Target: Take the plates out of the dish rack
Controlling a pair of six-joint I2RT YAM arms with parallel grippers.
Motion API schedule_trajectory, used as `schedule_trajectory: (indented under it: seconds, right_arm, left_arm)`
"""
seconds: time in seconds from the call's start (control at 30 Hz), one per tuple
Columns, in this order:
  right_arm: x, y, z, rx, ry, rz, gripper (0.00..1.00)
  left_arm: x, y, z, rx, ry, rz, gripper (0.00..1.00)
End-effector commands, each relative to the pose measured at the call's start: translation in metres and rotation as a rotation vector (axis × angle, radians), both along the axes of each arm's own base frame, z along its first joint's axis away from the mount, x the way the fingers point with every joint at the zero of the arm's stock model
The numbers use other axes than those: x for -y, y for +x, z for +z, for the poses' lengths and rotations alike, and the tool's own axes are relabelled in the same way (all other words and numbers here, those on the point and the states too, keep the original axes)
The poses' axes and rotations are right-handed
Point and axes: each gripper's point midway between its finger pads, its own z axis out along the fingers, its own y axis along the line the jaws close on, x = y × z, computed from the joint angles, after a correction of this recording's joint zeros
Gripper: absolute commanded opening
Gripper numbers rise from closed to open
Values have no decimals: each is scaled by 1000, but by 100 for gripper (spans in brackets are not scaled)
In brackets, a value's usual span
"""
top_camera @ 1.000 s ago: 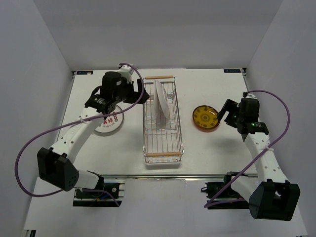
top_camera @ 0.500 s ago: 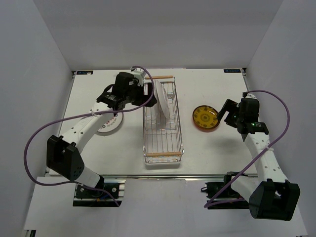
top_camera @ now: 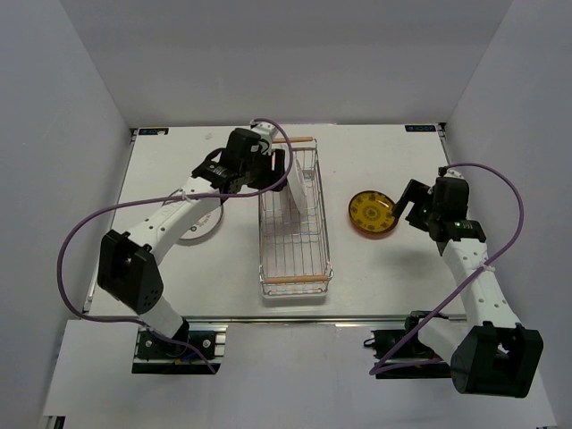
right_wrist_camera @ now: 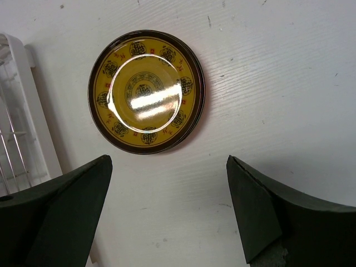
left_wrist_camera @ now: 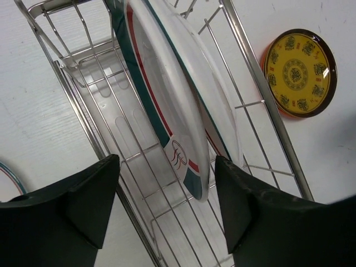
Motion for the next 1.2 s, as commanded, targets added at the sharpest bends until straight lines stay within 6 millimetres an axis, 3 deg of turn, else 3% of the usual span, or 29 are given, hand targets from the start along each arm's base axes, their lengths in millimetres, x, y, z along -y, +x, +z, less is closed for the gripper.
schedule_trajectory:
  seconds: [0.0, 0.53, 0.57, 0.67, 1.17]
  right_arm:
    - [1, -1, -5, -8, -8, 6, 89]
    - [2, 0, -7, -17, -14, 3, 89]
    - [3, 0, -7, -19, -15, -2, 89]
    - [3, 0, -6, -16, -17, -5, 89]
    - [4, -1, -6, -19, -20, -8, 89]
  left_arm:
    - [-2, 8, 19, 55, 24, 42, 75]
    - [27, 8, 32, 81, -23, -13, 31]
    - [26, 8, 34, 80, -28, -2, 20]
    - [23, 9, 44, 91, -39, 20, 1]
    - [10, -2, 95, 144, -145, 113, 0]
